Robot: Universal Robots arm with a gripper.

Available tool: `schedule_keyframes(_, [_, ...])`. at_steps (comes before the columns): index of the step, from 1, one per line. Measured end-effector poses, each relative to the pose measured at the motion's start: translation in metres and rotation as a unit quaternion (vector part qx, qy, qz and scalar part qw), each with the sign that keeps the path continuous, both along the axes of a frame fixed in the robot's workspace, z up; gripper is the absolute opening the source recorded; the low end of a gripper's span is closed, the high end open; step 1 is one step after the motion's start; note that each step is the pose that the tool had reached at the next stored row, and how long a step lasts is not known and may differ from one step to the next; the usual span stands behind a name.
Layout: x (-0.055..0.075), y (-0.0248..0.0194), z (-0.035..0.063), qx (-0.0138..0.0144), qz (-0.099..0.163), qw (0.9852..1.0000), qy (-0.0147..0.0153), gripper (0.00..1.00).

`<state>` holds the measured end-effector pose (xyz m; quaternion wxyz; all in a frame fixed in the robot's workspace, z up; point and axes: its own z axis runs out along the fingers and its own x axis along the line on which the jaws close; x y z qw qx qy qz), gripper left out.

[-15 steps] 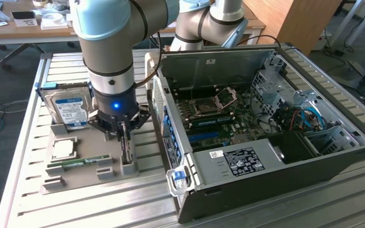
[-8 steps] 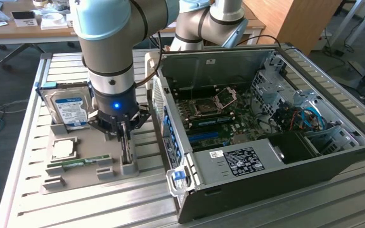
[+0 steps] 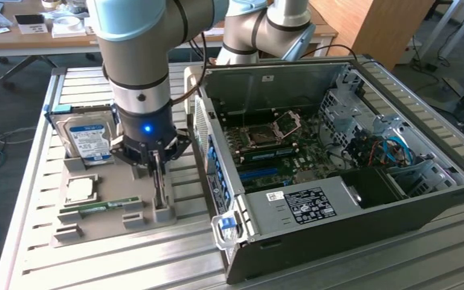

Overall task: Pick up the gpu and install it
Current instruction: 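Pick up the gpu and move the gpu toward the slot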

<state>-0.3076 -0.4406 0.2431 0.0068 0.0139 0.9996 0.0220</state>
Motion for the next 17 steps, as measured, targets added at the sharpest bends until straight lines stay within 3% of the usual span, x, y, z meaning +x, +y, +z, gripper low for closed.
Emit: schedule_keyframes(17, [0.000,0.0000,0.0486,0.0000,0.001,1.0000,0.0000,0.27])
